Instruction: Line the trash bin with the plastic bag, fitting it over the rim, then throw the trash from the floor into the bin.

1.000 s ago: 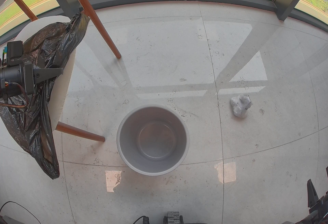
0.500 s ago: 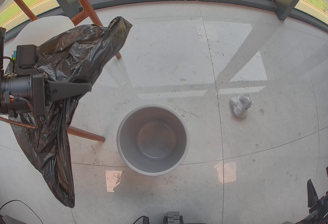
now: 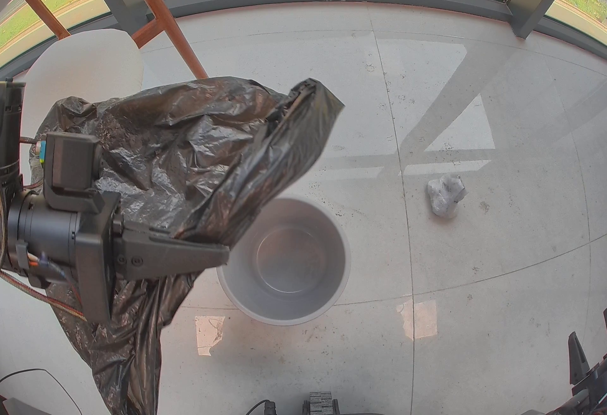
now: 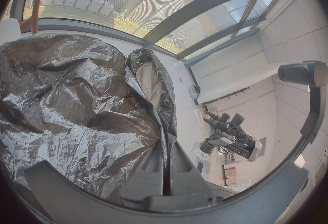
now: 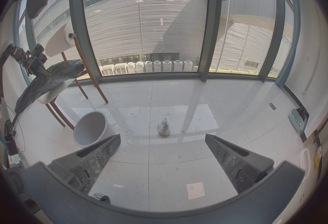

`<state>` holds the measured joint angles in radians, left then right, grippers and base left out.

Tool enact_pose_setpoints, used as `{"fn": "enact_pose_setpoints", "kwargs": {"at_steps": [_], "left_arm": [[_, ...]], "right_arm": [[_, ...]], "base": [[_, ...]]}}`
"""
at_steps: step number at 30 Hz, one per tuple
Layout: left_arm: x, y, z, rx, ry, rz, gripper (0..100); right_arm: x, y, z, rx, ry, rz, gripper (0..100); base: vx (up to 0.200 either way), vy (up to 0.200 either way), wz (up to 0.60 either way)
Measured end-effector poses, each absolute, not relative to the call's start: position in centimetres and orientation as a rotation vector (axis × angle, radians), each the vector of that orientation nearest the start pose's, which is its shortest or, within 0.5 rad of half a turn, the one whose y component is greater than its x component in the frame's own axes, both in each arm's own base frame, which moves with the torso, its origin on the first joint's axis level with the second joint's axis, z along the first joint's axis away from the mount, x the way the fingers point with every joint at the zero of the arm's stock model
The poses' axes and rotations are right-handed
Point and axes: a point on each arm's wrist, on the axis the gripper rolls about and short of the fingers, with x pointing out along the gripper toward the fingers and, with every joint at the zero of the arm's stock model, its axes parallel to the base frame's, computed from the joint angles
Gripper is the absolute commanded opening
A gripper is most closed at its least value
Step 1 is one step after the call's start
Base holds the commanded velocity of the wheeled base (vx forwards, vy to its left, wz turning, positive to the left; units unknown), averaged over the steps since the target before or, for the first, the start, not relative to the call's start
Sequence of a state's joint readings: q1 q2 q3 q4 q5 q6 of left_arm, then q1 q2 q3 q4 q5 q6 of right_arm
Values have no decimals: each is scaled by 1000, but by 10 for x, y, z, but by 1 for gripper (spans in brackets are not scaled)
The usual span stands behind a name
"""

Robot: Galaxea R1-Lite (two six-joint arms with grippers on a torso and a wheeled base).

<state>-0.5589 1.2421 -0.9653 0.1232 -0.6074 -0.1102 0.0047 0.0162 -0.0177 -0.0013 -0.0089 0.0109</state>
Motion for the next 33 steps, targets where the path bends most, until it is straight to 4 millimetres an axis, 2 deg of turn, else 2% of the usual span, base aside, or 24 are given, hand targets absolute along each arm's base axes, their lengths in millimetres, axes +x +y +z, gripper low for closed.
{"fn": "enact_pose_setpoints", "kwargs": {"at_steps": [12, 18, 26, 33], "left_arm": [[127, -132, 257, -58, 553, -1293, 0], [117, -152, 252, -23, 575, -1396, 0], [119, -185, 241, 11, 549, -1444, 0], [124, -191, 234, 30, 573, -1398, 0]], "right_arm": [[-23, 0, 81, 11, -3, -5, 100], [-23, 0, 81, 10, -3, -5, 100], [-23, 0, 81, 11, -3, -5, 100], [-23, 0, 81, 12, -3, -5, 100]], "base": [[0, 0, 0], [0, 0, 0], [0, 0, 0], [0, 0, 0]]}}
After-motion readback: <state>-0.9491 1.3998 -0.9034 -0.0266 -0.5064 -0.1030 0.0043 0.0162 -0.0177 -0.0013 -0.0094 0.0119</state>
